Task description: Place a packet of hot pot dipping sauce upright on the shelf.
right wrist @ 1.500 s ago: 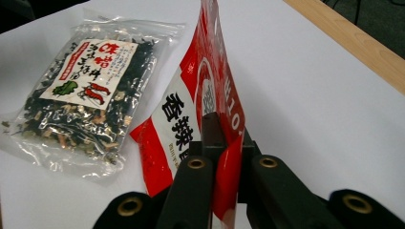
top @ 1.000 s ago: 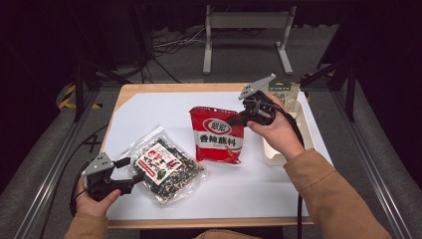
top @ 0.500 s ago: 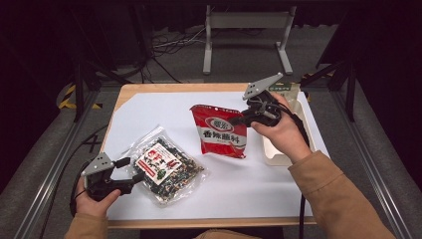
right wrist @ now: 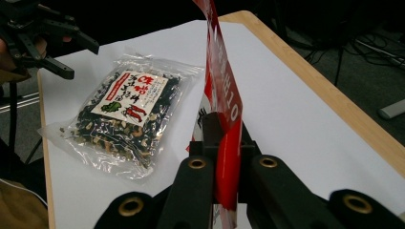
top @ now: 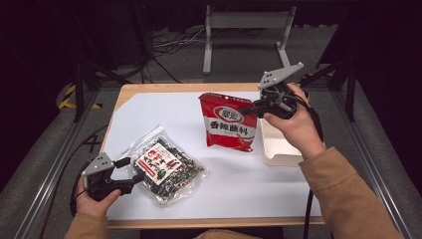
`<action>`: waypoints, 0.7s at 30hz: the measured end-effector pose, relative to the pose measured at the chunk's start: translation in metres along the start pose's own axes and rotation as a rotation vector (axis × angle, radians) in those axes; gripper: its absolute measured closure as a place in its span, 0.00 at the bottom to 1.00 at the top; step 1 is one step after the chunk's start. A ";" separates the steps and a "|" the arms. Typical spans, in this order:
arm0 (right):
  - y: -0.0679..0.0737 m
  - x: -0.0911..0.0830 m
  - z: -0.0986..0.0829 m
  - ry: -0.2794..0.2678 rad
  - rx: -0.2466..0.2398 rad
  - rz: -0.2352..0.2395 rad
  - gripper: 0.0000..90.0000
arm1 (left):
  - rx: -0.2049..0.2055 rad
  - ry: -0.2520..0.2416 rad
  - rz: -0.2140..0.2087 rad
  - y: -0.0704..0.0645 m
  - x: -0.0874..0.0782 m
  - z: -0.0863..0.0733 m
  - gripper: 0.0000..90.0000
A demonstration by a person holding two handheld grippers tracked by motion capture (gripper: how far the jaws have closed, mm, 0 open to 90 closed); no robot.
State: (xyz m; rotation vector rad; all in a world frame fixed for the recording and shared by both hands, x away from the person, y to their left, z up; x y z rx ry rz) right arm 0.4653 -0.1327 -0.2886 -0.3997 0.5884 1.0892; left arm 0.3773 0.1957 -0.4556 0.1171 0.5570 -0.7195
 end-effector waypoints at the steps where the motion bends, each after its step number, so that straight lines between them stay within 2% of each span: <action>1: -0.001 -0.002 0.000 -0.004 0.002 -0.006 1.00 | 0.000 0.001 0.001 0.000 0.000 0.000 0.25; 7: -0.010 -0.016 0.000 -0.029 0.012 -0.036 1.00 | -0.002 0.000 0.001 0.000 0.000 0.000 0.25; 21: -0.033 -0.042 -0.001 -0.066 -0.001 -0.121 1.00 | -0.011 0.007 -0.003 0.000 0.001 -0.001 0.25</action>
Point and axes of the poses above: each handheld gripper's, and its own axes: x roughly forward along the jaws, z roughly out of its top, y roughly to its left, the point moved 10 cm from there along x, roughly forward along the jaws, and after that the axes turned 3 degrees about z, right-handed, at the moved point
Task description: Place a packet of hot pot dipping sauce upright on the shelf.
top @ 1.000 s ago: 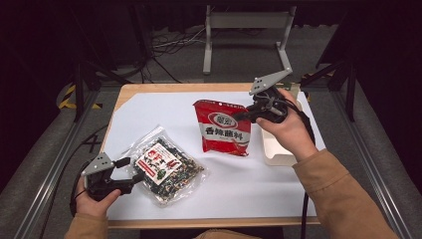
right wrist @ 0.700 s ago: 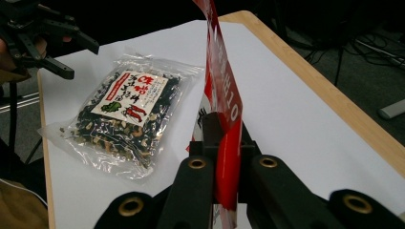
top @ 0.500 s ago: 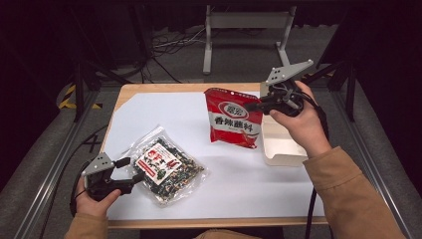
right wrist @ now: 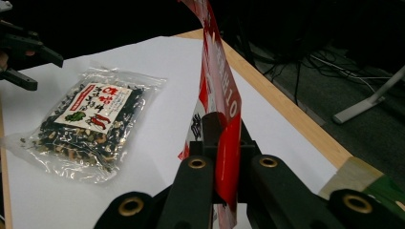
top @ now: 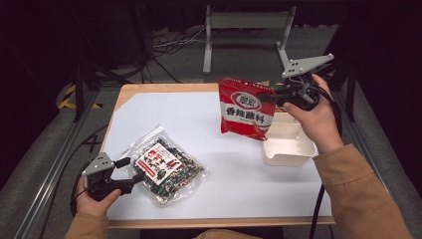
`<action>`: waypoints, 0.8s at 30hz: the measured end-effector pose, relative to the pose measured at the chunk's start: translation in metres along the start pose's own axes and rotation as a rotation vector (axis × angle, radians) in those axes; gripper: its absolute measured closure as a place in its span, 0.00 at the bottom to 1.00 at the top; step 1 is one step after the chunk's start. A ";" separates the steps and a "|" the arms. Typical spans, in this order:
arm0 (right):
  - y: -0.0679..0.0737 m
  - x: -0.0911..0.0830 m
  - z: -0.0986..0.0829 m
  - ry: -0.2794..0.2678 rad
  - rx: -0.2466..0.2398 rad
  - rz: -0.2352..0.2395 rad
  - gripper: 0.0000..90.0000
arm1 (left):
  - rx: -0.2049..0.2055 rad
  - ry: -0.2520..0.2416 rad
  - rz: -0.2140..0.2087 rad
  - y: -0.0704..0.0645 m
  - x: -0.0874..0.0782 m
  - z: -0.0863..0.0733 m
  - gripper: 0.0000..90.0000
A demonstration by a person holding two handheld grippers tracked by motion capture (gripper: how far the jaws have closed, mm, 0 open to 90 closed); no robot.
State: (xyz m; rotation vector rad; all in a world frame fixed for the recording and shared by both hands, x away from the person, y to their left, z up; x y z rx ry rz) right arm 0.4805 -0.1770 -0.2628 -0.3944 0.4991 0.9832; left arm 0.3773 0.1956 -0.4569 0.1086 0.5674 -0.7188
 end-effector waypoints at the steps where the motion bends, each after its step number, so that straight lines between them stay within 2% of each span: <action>1: -0.003 -0.002 -0.001 -0.002 0.001 -0.007 1.00 | -0.001 -0.002 0.002 0.000 0.000 0.000 0.25; 12: -0.028 -0.023 -0.005 -0.038 -0.003 -0.060 1.00 | -0.003 0.000 0.005 0.001 0.001 -0.001 0.25; 24: -0.061 -0.044 -0.014 -0.069 -0.016 -0.124 1.00 | -0.007 0.004 0.006 0.001 0.001 -0.002 0.25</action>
Point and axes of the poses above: each handheld gripper's, and its own axes: x roughly forward along the jaws, z roughly out of its top, y roughly to its left, the point moved 10 cm from there along x, roughly forward along the jaws, and after that the axes turned 3 degrees about z, right-handed, at the moved point
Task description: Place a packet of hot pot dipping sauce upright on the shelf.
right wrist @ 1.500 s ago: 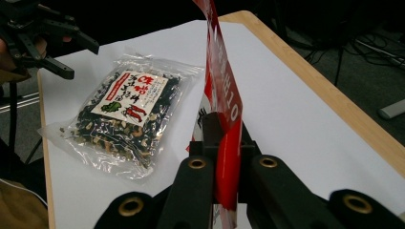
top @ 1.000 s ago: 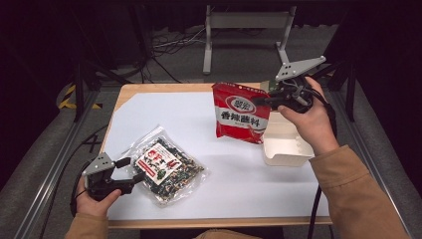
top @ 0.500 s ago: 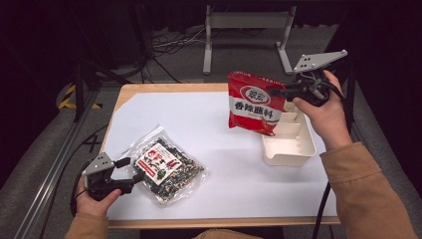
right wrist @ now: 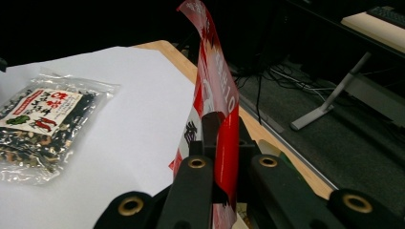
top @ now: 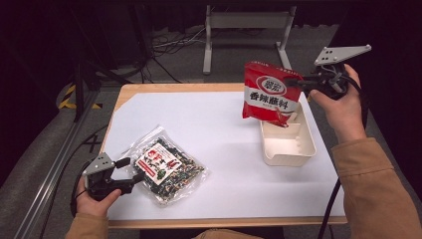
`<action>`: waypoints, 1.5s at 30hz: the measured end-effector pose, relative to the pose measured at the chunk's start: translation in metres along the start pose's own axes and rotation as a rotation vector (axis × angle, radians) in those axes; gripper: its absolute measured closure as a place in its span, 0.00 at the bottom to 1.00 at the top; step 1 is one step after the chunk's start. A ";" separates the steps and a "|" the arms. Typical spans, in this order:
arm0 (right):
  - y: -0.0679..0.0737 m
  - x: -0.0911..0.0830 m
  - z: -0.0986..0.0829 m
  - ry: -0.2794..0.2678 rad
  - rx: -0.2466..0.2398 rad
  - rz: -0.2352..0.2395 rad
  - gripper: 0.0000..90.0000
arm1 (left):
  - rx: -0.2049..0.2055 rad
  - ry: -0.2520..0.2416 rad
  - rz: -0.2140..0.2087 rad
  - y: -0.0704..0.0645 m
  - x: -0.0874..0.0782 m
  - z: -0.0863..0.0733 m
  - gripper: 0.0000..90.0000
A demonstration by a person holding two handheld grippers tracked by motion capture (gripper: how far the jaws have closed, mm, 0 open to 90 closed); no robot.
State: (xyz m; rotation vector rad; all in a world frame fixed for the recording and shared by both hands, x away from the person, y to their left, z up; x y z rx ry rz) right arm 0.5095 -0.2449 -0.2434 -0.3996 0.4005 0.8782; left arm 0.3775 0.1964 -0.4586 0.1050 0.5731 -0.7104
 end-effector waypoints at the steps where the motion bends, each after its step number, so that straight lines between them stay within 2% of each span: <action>1: -0.002 -0.001 -0.001 -0.003 -0.001 -0.002 1.00 | 0.004 -0.004 0.005 0.001 -0.001 0.000 0.25; 5: -0.016 -0.004 -0.009 -0.022 0.000 -0.011 1.00 | -0.007 -0.002 0.009 0.002 -0.001 -0.001 0.25; 11: -0.034 -0.005 -0.022 -0.033 -0.016 -0.032 0.99 | 0.005 -0.006 0.005 0.002 0.000 0.001 0.25; 14: -0.041 -0.005 -0.028 -0.018 -0.018 -0.062 1.00 | 0.008 -0.003 0.007 0.002 0.001 0.001 0.25; 23: -0.053 -0.002 -0.042 0.013 -0.022 -0.091 0.99 | 0.009 -0.002 0.008 0.002 0.001 0.000 0.25; 32: -0.058 0.010 -0.052 0.042 -0.026 -0.101 0.99 | 0.009 -0.001 0.010 0.002 0.001 0.000 0.25; 38: -0.059 0.018 -0.053 0.032 -0.018 -0.095 0.99 | 0.009 0.001 0.011 0.002 0.001 0.000 0.25; 45: -0.047 0.027 -0.048 0.014 -0.033 -0.056 0.99 | -0.001 0.009 0.006 0.001 0.002 -0.001 0.25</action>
Point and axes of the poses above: each handheld gripper's, and its own axes: x roughly forward along the jaws, z roughly out of its top, y roughly to its left, the point moved 10 cm from there along x, roughly forward along the jaws, and after that the axes turned 3 degrees about z, right-handed, at the moved point
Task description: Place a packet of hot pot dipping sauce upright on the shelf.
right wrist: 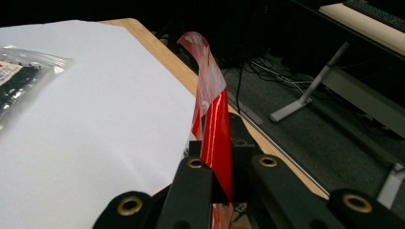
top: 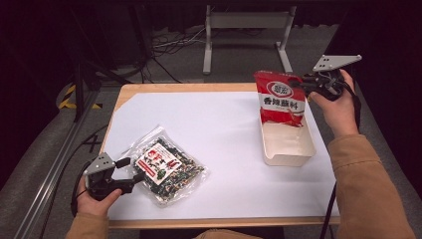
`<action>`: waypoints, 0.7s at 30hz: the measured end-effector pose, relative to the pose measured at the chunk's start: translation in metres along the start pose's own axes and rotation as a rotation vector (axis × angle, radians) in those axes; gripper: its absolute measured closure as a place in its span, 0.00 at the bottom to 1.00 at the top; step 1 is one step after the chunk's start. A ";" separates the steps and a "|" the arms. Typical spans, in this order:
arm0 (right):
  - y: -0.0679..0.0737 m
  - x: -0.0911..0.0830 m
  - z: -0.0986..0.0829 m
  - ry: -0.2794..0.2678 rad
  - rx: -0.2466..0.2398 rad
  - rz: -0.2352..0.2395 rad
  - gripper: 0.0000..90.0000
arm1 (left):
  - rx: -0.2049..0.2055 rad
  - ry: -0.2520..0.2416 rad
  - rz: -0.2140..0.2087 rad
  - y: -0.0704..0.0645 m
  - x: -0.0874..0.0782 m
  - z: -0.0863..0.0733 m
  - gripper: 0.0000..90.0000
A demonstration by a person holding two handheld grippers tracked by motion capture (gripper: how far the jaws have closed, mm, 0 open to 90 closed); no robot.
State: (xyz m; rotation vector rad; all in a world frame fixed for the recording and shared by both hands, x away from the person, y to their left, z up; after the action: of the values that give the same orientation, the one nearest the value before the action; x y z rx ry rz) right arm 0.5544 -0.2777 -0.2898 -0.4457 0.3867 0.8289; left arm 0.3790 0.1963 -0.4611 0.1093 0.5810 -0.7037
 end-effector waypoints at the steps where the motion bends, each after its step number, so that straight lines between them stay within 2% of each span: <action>1: 0.003 0.002 0.000 -0.004 -0.003 0.011 0.99 | 0.004 0.003 -0.002 0.000 0.000 0.000 0.25; 7: 0.011 0.009 -0.003 0.003 -0.011 0.041 0.99 | 0.003 0.004 -0.002 0.000 0.000 0.000 0.25; 11: 0.012 0.013 -0.006 0.004 0.001 0.046 0.99 | 0.002 0.005 -0.003 0.000 0.001 -0.001 0.25; 14: 0.010 0.014 -0.011 0.006 0.028 0.042 0.99 | 0.004 0.005 -0.003 0.001 0.001 0.000 0.25; 17: 0.005 0.016 -0.020 0.033 0.058 0.018 0.99 | 0.002 0.005 -0.004 0.000 0.000 -0.001 0.25; 21: -0.002 0.012 -0.026 0.023 0.099 -0.008 0.99 | 0.001 0.003 -0.003 0.000 0.000 0.000 0.25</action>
State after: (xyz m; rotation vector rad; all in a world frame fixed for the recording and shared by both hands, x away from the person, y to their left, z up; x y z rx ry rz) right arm 0.5593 -0.2848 -0.3178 -0.3643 0.4449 0.7939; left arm 0.3792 0.1967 -0.4616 0.1102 0.5838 -0.7071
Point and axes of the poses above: each handheld gripper's, and its own axes: x roughly forward along the jaws, z roughly out of its top, y roughly to its left, the point moved 10 cm from there along x, roughly forward along the jaws, and after that the axes turned 3 degrees about z, right-handed, at the moved point
